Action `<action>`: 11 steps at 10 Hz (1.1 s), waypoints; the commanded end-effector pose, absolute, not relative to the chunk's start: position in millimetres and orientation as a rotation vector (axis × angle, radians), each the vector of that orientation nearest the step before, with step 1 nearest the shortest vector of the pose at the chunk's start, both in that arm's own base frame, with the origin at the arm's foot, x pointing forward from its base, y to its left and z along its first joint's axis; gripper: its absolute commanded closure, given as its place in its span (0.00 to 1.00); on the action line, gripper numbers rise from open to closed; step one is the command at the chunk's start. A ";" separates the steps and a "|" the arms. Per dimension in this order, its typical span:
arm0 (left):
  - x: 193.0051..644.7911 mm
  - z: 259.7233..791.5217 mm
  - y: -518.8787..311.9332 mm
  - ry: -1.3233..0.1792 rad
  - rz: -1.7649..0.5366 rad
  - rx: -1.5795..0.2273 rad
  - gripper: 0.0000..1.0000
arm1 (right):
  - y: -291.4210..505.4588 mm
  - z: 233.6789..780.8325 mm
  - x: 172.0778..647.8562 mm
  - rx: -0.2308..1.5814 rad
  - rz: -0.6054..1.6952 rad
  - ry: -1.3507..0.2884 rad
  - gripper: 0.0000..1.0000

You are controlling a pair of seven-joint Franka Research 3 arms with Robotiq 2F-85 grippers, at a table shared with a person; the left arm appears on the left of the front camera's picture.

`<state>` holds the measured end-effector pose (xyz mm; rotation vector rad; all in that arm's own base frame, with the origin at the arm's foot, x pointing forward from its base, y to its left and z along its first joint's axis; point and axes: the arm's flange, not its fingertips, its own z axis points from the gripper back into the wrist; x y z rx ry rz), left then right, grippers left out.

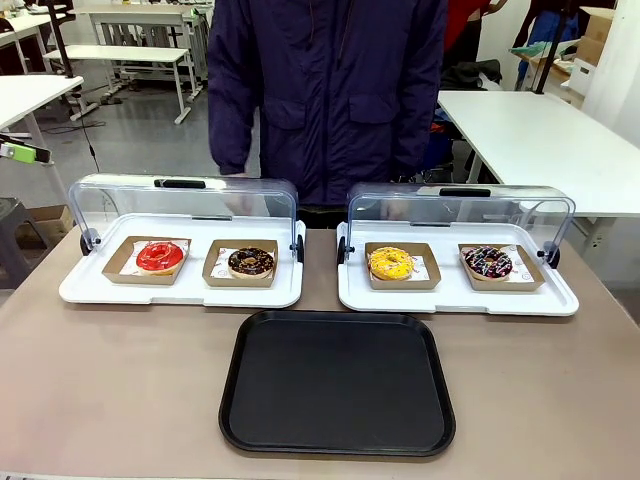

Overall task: Move the first donut from the left to the tray.
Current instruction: Pick up the Paper togo box containing the Donut indicated by the person and place it on the Handle tray.

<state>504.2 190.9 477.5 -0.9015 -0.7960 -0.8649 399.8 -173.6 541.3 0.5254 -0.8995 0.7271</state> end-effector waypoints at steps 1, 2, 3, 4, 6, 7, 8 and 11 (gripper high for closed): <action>500.5 478.7 188.2 -0.785 -0.862 -0.891 0.00 | -171.5 538.1 400.8 0.528 0.738 -0.936 0.00; 500.5 478.7 188.2 -0.785 -0.862 -0.891 0.00 | -171.5 538.1 400.8 0.528 0.738 -0.936 0.00; 500.5 478.7 188.2 -0.785 -0.862 -0.891 0.00 | -171.5 538.1 400.8 0.528 0.738 -0.936 0.00; 500.5 478.7 188.2 -0.785 -0.862 -0.891 0.00 | -171.5 538.1 400.8 0.528 0.738 -0.936 0.00; 500.5 478.7 188.2 -0.785 -0.862 -0.891 0.00 | -171.5 538.1 400.8 0.528 0.738 -0.936 0.00; 500.5 478.7 188.2 -0.785 -0.862 -0.891 0.00 | -171.5 538.1 400.8 0.528 0.738 -0.936 0.00; 500.5 478.7 188.2 -0.785 -0.862 -0.891 0.00 | -171.5 538.1 400.8 0.528 0.738 -0.936 0.00; 500.5 478.7 188.2 -0.785 -0.862 -0.891 0.00 | -171.5 538.1 400.8 0.528 0.738 -0.936 0.00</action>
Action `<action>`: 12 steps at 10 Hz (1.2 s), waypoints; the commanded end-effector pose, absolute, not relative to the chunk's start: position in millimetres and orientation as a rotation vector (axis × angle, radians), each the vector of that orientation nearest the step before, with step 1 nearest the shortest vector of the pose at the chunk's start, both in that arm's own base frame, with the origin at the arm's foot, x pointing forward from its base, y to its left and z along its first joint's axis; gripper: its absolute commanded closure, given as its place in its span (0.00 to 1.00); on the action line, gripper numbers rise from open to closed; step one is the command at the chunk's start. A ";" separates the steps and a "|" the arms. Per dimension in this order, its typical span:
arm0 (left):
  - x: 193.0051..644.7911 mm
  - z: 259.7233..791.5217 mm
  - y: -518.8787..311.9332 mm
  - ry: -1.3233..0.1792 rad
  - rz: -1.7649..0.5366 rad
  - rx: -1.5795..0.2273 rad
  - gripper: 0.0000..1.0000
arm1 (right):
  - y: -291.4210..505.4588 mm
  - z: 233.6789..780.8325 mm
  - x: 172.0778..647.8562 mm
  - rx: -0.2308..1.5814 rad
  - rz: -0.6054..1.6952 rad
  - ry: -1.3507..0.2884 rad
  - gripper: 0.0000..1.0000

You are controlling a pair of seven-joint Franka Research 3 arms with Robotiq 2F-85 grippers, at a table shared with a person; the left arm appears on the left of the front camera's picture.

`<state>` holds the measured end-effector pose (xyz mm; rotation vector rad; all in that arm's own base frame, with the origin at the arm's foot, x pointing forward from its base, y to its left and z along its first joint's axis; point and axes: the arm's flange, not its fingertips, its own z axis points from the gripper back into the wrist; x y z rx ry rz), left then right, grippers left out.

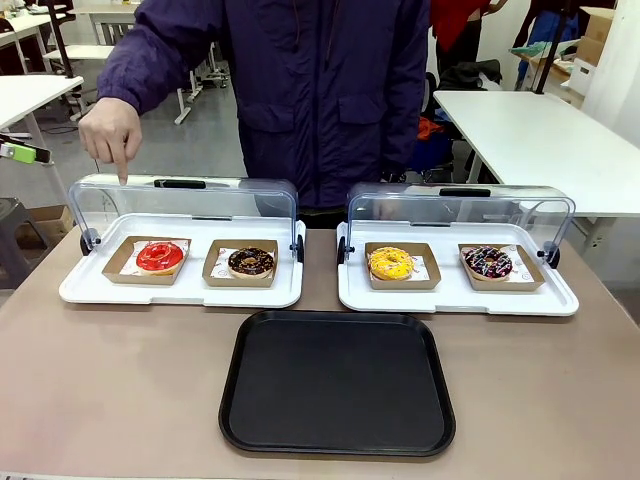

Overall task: Move the first donut from the left to the tray.
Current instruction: Pick up the Paper togo box containing the Donut indicated by the person and place it on the Handle tray.

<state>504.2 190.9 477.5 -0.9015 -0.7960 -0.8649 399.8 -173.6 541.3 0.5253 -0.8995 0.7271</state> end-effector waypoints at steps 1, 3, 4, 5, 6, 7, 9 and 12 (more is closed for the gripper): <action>500.5 478.7 188.2 -0.785 -0.862 -0.891 0.00 | -171.5 538.1 400.8 0.528 0.738 -0.936 0.00; 500.5 478.7 188.2 -0.785 -0.862 -0.891 0.00 | -171.5 538.1 400.8 0.528 0.738 -0.936 0.00; 500.5 478.7 188.2 -0.785 -0.862 -0.891 0.00 | -171.5 538.1 400.8 0.528 0.738 -0.936 0.00; 500.5 478.7 188.2 -0.785 -0.862 -0.891 0.00 | -171.5 538.1 400.8 0.528 0.738 -0.936 0.00; 500.5 478.7 188.2 -0.785 -0.862 -0.891 0.00 | -171.5 538.1 400.8 0.528 0.738 -0.936 0.00; 504.2 477.5 190.9 -0.796 -0.865 -0.901 0.00 | -171.5 538.1 400.8 0.528 0.738 -0.936 0.00; 497.2 489.5 165.7 -0.767 -1.005 -0.733 0.00 | -171.5 538.1 400.8 0.528 0.738 -0.936 0.00; 484.0 497.0 119.9 -0.671 -1.290 -0.450 0.00 | -171.5 538.1 400.8 0.528 0.738 -0.936 0.00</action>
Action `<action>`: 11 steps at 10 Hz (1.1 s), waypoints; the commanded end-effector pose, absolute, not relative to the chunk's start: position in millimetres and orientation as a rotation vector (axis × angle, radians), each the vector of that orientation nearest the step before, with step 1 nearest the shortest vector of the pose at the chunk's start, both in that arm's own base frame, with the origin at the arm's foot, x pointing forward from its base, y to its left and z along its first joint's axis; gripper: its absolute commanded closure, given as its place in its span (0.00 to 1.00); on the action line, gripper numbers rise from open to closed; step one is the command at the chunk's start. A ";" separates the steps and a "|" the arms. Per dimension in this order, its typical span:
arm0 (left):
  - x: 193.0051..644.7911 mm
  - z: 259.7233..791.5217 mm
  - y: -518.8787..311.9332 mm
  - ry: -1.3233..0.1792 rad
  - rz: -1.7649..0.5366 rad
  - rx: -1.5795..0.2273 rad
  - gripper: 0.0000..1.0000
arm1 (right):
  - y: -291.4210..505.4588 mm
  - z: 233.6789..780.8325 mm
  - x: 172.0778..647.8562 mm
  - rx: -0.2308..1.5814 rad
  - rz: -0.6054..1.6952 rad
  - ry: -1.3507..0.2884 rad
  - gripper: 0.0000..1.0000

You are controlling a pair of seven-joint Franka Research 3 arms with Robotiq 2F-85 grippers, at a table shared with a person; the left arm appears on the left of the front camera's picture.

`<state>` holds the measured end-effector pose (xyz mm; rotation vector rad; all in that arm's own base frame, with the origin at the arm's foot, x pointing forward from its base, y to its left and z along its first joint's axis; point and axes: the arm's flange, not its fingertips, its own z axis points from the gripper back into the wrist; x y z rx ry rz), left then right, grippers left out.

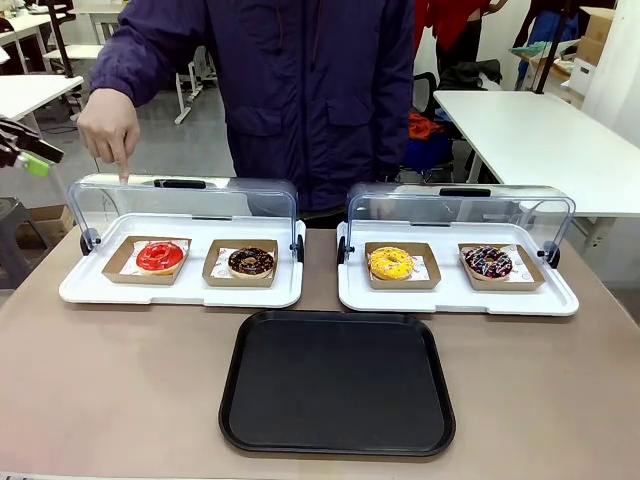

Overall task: Move the first donut from the left to the tray.
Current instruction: Pick up the Paper togo box containing the Donut indicated by the person and place it on the Handle tray.

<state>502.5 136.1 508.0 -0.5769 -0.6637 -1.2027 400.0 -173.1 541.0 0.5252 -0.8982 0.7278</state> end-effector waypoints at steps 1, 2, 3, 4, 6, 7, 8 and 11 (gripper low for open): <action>475.4 493.3 101.6 -0.638 -1.376 -0.382 0.00 | -171.5 538.1 400.8 0.528 0.738 -0.936 0.00; 470.4 484.9 85.9 -0.604 -1.424 -0.271 0.00 | -171.5 538.1 400.8 0.528 0.738 -0.936 0.00; 465.1 475.3 71.2 -0.595 -1.476 -0.173 0.00 | -171.5 538.1 400.8 0.528 0.738 -0.936 0.00; 461.0 465.5 58.2 -0.587 -1.517 -0.118 0.00 | -171.5 538.1 400.8 0.528 0.738 -0.936 0.00; 468.0 437.4 38.1 -0.499 -1.523 -0.072 0.00 | -171.5 538.1 400.8 0.528 0.738 -0.936 0.00; 473.3 428.0 33.7 -0.475 -1.533 -0.072 0.00 | -171.5 538.1 400.8 0.528 0.738 -0.936 0.00; 476.2 424.7 32.2 -0.506 -1.512 -0.051 0.00 | -171.5 538.1 400.8 0.528 0.738 -0.936 0.00; 467.9 434.9 34.3 -0.516 -1.542 -0.085 0.00 | -171.5 538.1 400.8 0.528 0.738 -0.936 0.00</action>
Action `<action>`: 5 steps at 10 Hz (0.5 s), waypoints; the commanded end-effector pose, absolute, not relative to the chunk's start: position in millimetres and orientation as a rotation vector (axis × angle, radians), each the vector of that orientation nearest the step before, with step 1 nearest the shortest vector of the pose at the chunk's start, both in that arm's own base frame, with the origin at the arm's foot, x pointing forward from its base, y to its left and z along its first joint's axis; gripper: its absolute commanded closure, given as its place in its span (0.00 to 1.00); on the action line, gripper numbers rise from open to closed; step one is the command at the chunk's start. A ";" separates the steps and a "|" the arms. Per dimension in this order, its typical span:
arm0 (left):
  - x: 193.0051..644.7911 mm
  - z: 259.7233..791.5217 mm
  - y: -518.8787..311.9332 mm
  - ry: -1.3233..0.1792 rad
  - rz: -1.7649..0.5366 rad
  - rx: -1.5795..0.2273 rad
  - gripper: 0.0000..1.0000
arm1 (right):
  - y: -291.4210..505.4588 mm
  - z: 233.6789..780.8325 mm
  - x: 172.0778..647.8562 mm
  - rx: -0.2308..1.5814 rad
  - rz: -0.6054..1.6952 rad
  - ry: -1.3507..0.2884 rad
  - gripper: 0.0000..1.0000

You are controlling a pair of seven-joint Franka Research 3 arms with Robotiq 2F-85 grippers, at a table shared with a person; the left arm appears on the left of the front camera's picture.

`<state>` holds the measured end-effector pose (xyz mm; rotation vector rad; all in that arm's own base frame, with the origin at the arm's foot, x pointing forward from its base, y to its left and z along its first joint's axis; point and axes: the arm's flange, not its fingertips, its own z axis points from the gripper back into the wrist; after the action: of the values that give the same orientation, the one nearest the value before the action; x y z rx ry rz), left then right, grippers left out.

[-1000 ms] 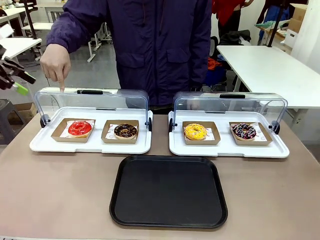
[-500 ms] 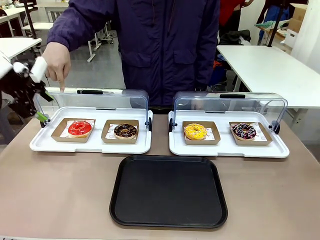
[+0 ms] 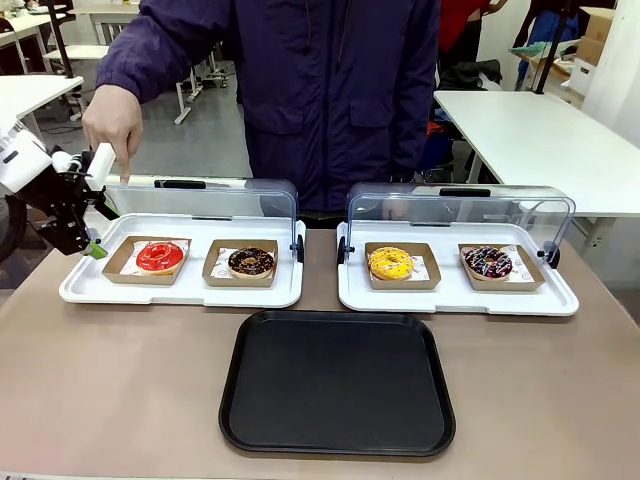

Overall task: Move the first donut from the left to the tray.
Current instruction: Pick up the Paper togo box containing the Donut indicated by the person and place it on the Handle tray.

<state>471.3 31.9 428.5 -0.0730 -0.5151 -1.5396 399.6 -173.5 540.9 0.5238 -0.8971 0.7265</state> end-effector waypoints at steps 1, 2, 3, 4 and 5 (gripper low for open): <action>472.8 424.5 30.8 -0.509 -1.540 -0.073 0.00 | -171.5 538.1 400.8 0.528 0.738 -0.936 0.00; 480.9 410.1 22.5 -0.405 -1.534 0.046 0.00 | -171.5 538.1 400.8 0.528 0.738 -0.936 0.00; 490.3 398.0 11.4 -0.340 -1.578 0.103 0.00 | -171.5 538.1 400.8 0.528 0.738 -0.936 0.00; 499.9 391.1 3.6 -0.310 -1.597 0.137 0.00 | -171.5 538.1 400.8 0.528 0.738 -0.936 0.00; 505.6 386.3 0.2 -0.282 -1.593 0.181 0.00 | -171.5 538.1 400.8 0.528 0.738 -0.936 0.00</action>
<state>499.3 5.6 385.0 0.1251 -0.3383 -1.6102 399.6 -173.4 540.8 0.5238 -0.8964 0.7266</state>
